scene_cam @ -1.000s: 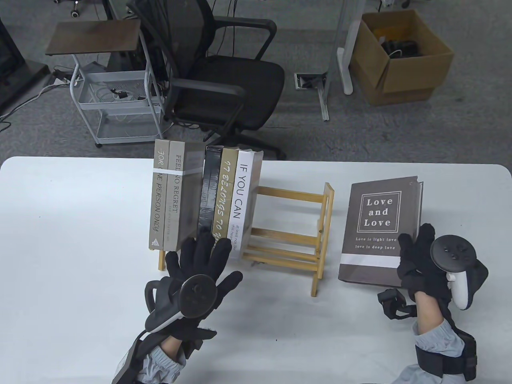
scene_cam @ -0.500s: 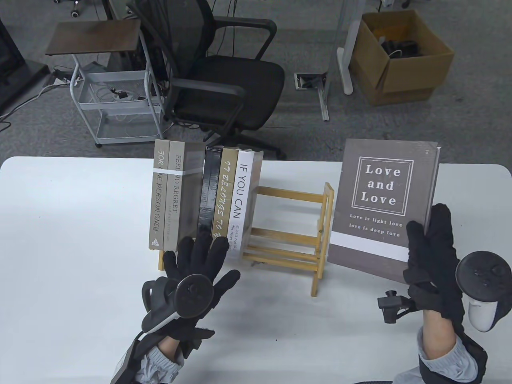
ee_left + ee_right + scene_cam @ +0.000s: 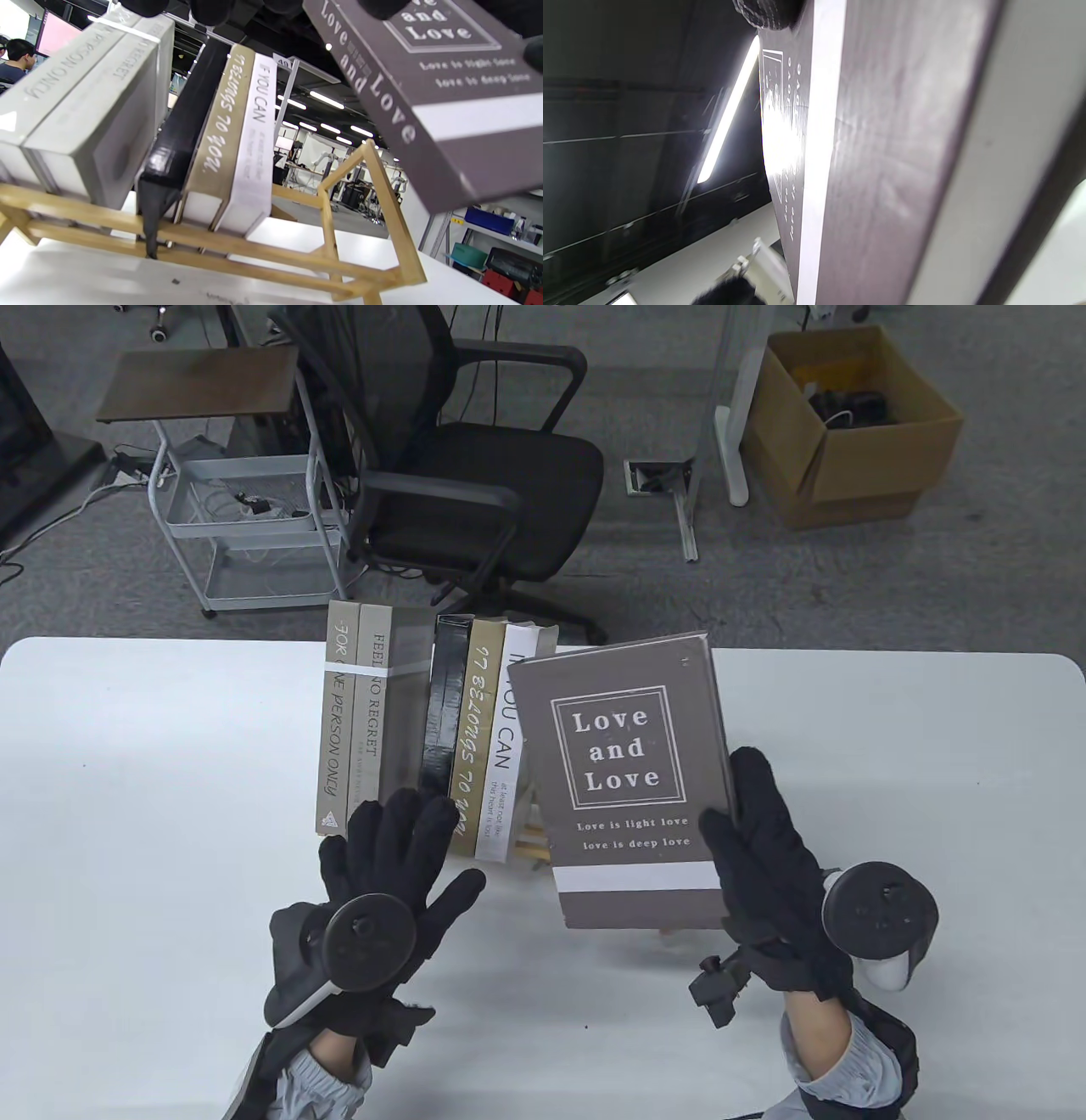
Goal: Push a thick book into a tightly packed book rack slot
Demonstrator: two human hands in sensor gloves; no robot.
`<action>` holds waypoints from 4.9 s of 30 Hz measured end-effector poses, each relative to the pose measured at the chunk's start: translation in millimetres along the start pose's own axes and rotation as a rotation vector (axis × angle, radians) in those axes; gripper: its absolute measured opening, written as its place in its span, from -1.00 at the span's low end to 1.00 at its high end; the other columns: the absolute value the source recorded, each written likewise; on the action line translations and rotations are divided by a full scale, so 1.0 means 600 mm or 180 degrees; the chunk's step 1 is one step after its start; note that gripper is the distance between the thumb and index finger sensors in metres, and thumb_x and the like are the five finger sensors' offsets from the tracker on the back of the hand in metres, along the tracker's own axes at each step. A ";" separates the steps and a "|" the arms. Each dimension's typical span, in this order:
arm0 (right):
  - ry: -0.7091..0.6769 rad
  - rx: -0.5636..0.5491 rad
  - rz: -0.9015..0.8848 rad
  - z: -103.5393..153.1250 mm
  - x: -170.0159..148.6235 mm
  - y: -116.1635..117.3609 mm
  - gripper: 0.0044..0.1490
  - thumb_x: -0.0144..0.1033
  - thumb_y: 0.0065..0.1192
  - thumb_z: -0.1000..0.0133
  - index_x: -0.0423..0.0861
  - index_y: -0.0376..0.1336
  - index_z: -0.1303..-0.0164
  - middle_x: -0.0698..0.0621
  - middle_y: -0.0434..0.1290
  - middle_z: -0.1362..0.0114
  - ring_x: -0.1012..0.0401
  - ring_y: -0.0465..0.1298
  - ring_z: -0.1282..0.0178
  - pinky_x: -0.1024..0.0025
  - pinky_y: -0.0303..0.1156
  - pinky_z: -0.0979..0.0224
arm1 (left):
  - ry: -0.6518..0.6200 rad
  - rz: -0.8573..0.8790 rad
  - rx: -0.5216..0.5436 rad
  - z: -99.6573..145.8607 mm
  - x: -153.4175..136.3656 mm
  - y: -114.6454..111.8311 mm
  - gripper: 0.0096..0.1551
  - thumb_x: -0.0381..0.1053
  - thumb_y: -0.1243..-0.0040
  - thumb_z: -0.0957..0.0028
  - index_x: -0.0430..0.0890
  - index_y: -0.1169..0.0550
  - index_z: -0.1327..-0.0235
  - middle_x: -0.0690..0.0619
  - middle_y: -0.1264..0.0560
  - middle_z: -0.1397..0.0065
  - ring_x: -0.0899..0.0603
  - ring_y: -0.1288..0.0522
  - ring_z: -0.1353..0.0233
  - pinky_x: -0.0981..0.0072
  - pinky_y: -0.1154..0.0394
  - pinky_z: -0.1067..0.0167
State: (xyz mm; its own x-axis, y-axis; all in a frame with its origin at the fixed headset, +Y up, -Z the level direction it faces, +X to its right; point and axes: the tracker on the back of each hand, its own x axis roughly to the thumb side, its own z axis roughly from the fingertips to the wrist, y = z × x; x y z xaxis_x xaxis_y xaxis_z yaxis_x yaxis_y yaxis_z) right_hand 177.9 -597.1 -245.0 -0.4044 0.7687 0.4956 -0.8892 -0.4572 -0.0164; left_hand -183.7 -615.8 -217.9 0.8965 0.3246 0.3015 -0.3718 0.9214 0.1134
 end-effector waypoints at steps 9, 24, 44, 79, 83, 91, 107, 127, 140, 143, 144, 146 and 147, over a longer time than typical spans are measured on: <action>-0.0162 0.0566 -0.0289 0.009 -0.045 0.069 -0.12 -0.36 -0.04 -0.43 -0.53 -0.24 -0.74 -0.53 0.14 -0.55 -0.32 0.31 -0.29 -0.34 0.15 -0.40 | 0.0189 0.0249 0.0296 0.008 -0.042 0.028 -0.13 0.42 0.19 -0.44 0.05 0.02 -0.87 -0.33 -0.03 -0.87 -0.64 -0.04 -0.72 -0.68 -0.01 -0.48; -0.0382 0.1021 -0.0443 0.019 -0.023 0.133 -0.12 -0.36 -0.05 -0.43 -0.52 -0.24 -0.74 -0.52 0.14 -0.56 -0.32 0.31 -0.29 -0.34 0.15 -0.40 | -0.0140 0.2093 0.0018 -0.015 -0.124 0.008 -0.13 0.39 0.10 -0.44 0.10 0.08 -0.83 -0.39 -0.19 -0.75 -0.51 -0.40 -0.55 -0.35 -0.37 -0.49; -0.0421 0.1006 -0.0526 0.020 -0.023 0.131 -0.14 -0.36 -0.09 -0.43 -0.54 -0.24 -0.74 -0.54 0.13 -0.56 -0.32 0.31 -0.31 -0.35 0.14 -0.42 | -0.0391 0.2472 0.0352 -0.016 -0.124 0.013 -0.40 0.24 0.02 -0.45 0.14 -0.28 -0.72 -0.22 -0.47 -0.45 -0.20 -0.62 -0.26 -0.03 -0.59 -0.28; 0.0104 0.1615 0.1898 0.025 -0.017 0.123 0.02 0.01 -0.22 -0.46 -0.40 -0.34 -0.85 -0.60 -0.35 -0.77 -0.63 -0.34 -0.58 -0.67 -0.47 -0.28 | 0.0301 0.0068 0.2856 0.038 0.008 0.182 -0.43 0.30 0.08 -0.48 0.03 -0.36 -0.61 -0.18 -0.54 -0.30 -0.11 -0.64 -0.01 0.33 -0.66 0.06; 0.0105 0.1606 0.1870 0.025 -0.018 0.121 0.02 0.01 -0.22 -0.46 -0.39 -0.33 -0.85 -0.60 -0.35 -0.77 -0.63 -0.34 -0.58 -0.67 -0.47 -0.27 | 0.0298 -0.0256 0.2988 0.017 0.037 0.214 -0.43 0.30 0.09 -0.49 0.03 -0.35 -0.62 -0.19 -0.53 -0.30 -0.11 -0.63 -0.01 0.33 -0.65 0.06; 0.0142 0.1715 0.1829 0.022 -0.027 0.127 0.02 0.02 -0.22 -0.46 -0.40 -0.33 -0.85 -0.60 -0.35 -0.77 -0.63 -0.34 -0.57 -0.68 -0.47 -0.26 | 0.0431 -0.0768 0.3326 -0.016 0.074 0.276 -0.44 0.29 0.17 -0.52 0.02 -0.28 -0.63 -0.19 -0.47 -0.34 -0.11 -0.60 -0.06 0.32 -0.62 -0.01; 0.0085 0.1759 0.1840 0.023 -0.024 0.134 0.02 0.02 -0.22 -0.46 -0.40 -0.33 -0.85 -0.60 -0.34 -0.77 -0.63 -0.34 -0.57 -0.68 -0.47 -0.25 | 0.0702 -0.1262 0.2951 -0.149 0.060 0.249 -0.41 0.28 0.27 -0.54 -0.06 -0.09 -0.61 -0.24 -0.32 -0.41 -0.11 -0.54 -0.13 0.31 -0.59 -0.09; 0.0099 0.1780 0.1808 0.022 -0.024 0.136 0.03 0.02 -0.22 -0.46 -0.41 -0.34 -0.85 -0.60 -0.34 -0.77 -0.64 -0.34 -0.57 -0.68 -0.48 -0.25 | 0.0784 -0.1298 0.2702 -0.174 0.024 0.212 -0.42 0.29 0.24 -0.54 -0.04 -0.13 -0.60 -0.24 -0.32 -0.41 -0.10 -0.55 -0.13 0.31 -0.59 -0.09; 0.0121 0.1776 0.1783 0.021 -0.026 0.134 0.02 0.02 -0.23 -0.46 -0.41 -0.34 -0.85 -0.60 -0.34 -0.77 -0.63 -0.34 -0.57 -0.68 -0.48 -0.24 | 0.0779 -0.1408 0.2216 -0.193 0.004 0.151 -0.42 0.31 0.17 -0.51 -0.03 -0.24 -0.58 -0.21 -0.38 -0.40 -0.10 -0.58 -0.10 0.31 -0.61 -0.06; 0.0134 0.1780 0.1769 0.020 -0.027 0.134 0.02 0.02 -0.23 -0.46 -0.41 -0.34 -0.85 -0.60 -0.34 -0.77 -0.63 -0.35 -0.57 -0.68 -0.48 -0.24 | 0.0780 -0.1404 0.2098 -0.195 -0.004 0.137 -0.42 0.31 0.16 -0.51 -0.02 -0.25 -0.58 -0.20 -0.39 -0.40 -0.10 -0.58 -0.10 0.31 -0.61 -0.05; 0.0135 0.1782 0.1769 0.020 -0.028 0.134 0.02 0.02 -0.23 -0.46 -0.40 -0.34 -0.85 -0.61 -0.34 -0.77 -0.63 -0.35 -0.57 -0.67 -0.48 -0.25 | 0.0776 -0.1400 0.2043 -0.196 -0.007 0.131 -0.41 0.32 0.16 -0.50 -0.02 -0.25 -0.58 -0.20 -0.39 -0.40 -0.11 -0.58 -0.10 0.31 -0.62 -0.05; 0.0139 0.1788 0.1773 0.020 -0.028 0.135 0.02 0.02 -0.23 -0.46 -0.40 -0.34 -0.85 -0.60 -0.34 -0.77 -0.63 -0.35 -0.57 -0.67 -0.48 -0.24 | 0.0779 -0.1379 0.1946 -0.199 -0.013 0.122 -0.41 0.32 0.15 -0.50 -0.02 -0.26 -0.58 -0.20 -0.39 -0.40 -0.11 -0.59 -0.10 0.31 -0.62 -0.05; 0.0139 0.1793 0.1775 0.020 -0.028 0.135 0.02 0.02 -0.23 -0.46 -0.40 -0.34 -0.85 -0.60 -0.34 -0.77 -0.64 -0.35 -0.57 -0.67 -0.48 -0.24 | 0.0764 -0.1355 0.1879 -0.202 -0.017 0.118 -0.41 0.32 0.14 -0.49 -0.02 -0.26 -0.58 -0.20 -0.39 -0.40 -0.11 -0.59 -0.10 0.31 -0.62 -0.05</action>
State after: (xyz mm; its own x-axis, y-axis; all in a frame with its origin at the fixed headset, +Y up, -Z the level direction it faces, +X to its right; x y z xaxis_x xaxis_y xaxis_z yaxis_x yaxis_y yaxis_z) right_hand 115.2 -652.2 -244.2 -0.7767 0.3711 0.5090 -0.3156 -0.9286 0.1954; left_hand -190.0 -528.2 -327.5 0.9939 0.0669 -0.0875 0.0106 0.7323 0.6809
